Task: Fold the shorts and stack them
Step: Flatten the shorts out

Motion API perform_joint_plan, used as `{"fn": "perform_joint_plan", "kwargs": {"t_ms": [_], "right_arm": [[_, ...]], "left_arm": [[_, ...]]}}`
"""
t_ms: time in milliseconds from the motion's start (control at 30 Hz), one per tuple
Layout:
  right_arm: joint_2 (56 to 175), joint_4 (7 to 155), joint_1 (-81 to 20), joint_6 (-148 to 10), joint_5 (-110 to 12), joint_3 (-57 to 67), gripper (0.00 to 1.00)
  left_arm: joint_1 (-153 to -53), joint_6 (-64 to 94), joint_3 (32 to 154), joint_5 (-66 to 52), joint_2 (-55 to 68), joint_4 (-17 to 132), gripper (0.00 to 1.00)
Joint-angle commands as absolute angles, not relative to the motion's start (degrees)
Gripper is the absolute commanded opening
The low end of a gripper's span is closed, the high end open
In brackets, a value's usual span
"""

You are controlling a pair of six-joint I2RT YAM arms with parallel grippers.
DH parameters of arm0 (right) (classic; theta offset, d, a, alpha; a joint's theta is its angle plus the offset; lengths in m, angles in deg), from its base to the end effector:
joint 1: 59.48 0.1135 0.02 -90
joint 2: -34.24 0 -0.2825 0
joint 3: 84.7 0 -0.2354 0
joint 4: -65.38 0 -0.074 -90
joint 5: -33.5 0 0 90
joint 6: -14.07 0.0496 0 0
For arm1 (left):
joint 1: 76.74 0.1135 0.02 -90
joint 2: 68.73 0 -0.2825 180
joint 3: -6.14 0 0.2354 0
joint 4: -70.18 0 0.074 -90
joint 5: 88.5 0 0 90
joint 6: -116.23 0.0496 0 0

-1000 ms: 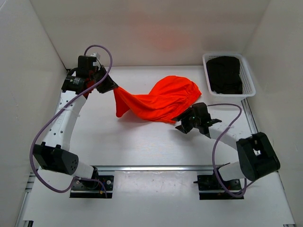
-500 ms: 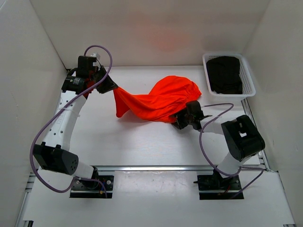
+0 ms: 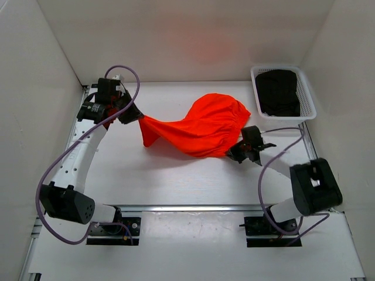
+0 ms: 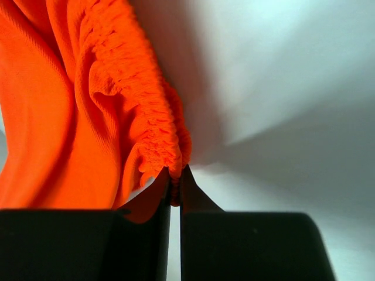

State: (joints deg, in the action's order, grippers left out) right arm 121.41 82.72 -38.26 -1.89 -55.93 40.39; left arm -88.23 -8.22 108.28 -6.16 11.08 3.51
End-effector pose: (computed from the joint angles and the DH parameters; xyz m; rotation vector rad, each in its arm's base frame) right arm 0.2657 0.1037 0.1759 1.1446 2.3155 0.7108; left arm 0.2690 -0.0614 0.3949 -0.4118 2.3678 -0.5428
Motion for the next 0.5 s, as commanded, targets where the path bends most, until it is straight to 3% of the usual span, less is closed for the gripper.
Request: {"fn": "perform_joint_plan", "kwargs": {"t_ms": [0,167,267,367,400,467], "right_arm": [[111.78,94.27,-39.96,-8.25,-58.52,44.84,0.00],[94.04,101.67,-43.03,-8.87,-61.60,54.85,0.00],[90.49,102.30,-43.57,-10.53,-64.14,57.06,0.00],[90.49,100.46,-44.35,-11.76,-63.29,59.35,0.27],[90.49,100.45,-44.36,-11.77,-62.75,59.35,0.54],[87.96,100.45,-44.36,-11.77,-61.96,60.49,0.72]], "left_arm": [[-88.35,-6.20,104.07,-3.77,7.91,3.73,0.10],[-91.24,-7.33,97.30,-3.77,7.29,4.25,0.10],[-95.89,-10.76,91.50,-7.10,6.68,6.71,0.10],[-100.82,-13.92,88.94,-4.67,6.15,8.13,0.10],[-101.44,-13.93,88.93,-2.74,6.15,8.13,0.10],[-101.44,-14.46,88.93,-2.19,5.36,8.13,0.10]]}}
